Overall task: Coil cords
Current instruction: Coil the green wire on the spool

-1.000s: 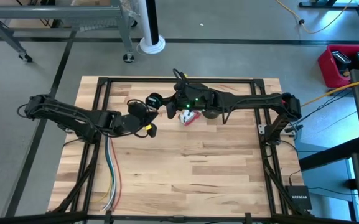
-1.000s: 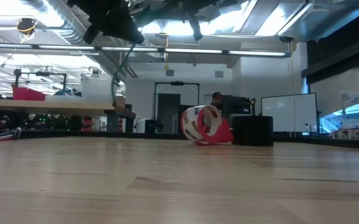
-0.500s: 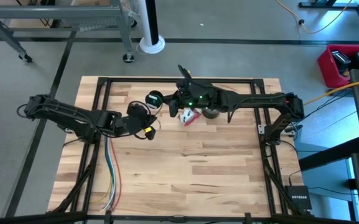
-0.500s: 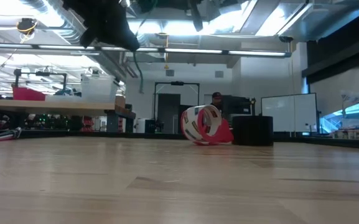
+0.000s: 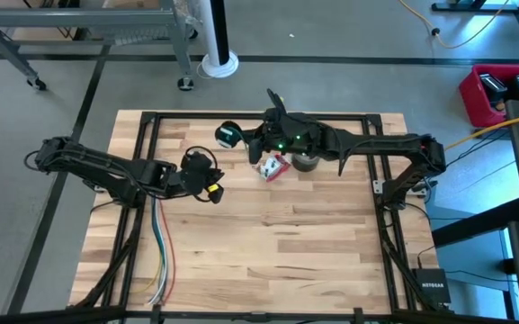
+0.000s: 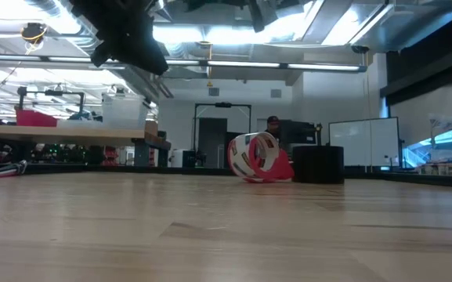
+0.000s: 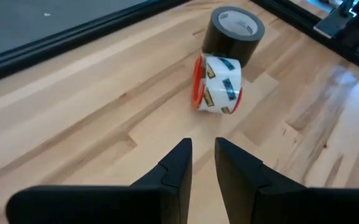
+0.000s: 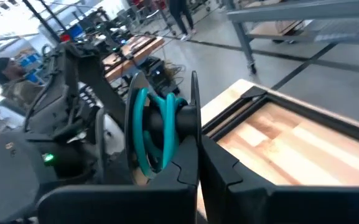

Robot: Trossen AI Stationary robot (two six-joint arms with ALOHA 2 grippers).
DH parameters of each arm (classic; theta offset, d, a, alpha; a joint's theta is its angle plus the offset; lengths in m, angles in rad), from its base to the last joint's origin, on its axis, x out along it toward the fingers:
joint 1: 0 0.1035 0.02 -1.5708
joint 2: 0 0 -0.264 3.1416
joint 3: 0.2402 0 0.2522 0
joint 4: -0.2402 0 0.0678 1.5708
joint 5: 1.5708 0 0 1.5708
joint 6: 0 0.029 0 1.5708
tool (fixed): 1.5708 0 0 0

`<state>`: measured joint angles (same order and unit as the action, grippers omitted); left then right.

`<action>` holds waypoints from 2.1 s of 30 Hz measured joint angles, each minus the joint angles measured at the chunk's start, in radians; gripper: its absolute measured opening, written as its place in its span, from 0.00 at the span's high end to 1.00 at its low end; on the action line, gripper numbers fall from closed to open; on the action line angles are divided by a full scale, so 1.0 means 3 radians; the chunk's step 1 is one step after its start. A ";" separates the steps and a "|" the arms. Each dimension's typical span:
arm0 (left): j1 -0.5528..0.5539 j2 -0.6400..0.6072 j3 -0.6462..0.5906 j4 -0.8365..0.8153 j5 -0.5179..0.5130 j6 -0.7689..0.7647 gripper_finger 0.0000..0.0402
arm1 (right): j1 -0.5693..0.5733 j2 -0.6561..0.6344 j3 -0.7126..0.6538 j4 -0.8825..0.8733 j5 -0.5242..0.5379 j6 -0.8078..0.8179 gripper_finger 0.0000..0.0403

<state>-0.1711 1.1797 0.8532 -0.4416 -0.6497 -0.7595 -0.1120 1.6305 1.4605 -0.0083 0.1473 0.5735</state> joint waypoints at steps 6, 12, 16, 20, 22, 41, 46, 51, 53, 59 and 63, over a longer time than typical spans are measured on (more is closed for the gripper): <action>0.0006 -0.0001 0.0000 0.0019 0.0012 0.0027 0.84 | -0.0001 -0.0063 -0.0003 -0.0102 0.0086 -0.0020 0.99; 0.0006 -0.0004 0.0001 0.0018 0.0067 0.0138 0.84 | 0.0000 -0.0092 -0.0004 -0.0174 0.0084 -0.0021 0.99; 0.0014 -0.0004 0.0003 0.0025 0.0313 0.0384 0.84 | 0.0000 -0.0092 -0.0003 -0.0195 0.0084 -0.0021 0.99; 0.0094 -0.0004 0.0003 0.0025 0.0571 0.0378 0.80 | 0.0000 -0.0092 -0.0004 -0.0242 0.0084 -0.0021 0.99; 0.0153 0.0007 0.0003 0.0024 0.0642 0.0361 0.76 | 0.0000 -0.0092 -0.0004 -0.0235 0.0059 -0.0021 0.99; 0.0312 0.0783 0.0005 0.1661 0.0715 0.0380 0.52 | 0.0000 -0.0092 -0.0004 -0.0233 0.0115 -0.0107 0.99; 0.0298 0.0903 0.0004 0.2088 0.0567 0.0567 0.52 | 0.0000 -0.0092 -0.0004 -0.0235 0.0415 -0.0259 0.99; 0.0222 0.0955 0.0004 0.2568 -0.0095 0.0999 0.52 | 0.0000 -0.0092 -0.0004 -0.0181 0.0545 -0.0280 0.99; 0.0191 0.0983 0.0004 0.2763 -0.0353 0.1164 0.52 | 0.0000 -0.0091 -0.0004 -0.0113 0.0558 -0.0279 0.99; 0.0182 0.1155 0.0004 0.3116 -0.0463 0.1275 0.52 | 0.0001 -0.0091 -0.0005 0.0165 0.0661 -0.0282 0.99; 0.0182 0.1254 0.0003 0.3247 -0.0464 0.1272 0.52 | 0.0000 -0.0091 -0.0005 0.0228 0.0769 -0.0293 0.99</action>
<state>-0.1165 1.5558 0.8541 0.5324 -0.7890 -0.3779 -0.1120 1.6032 1.4590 0.0603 0.3779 0.4855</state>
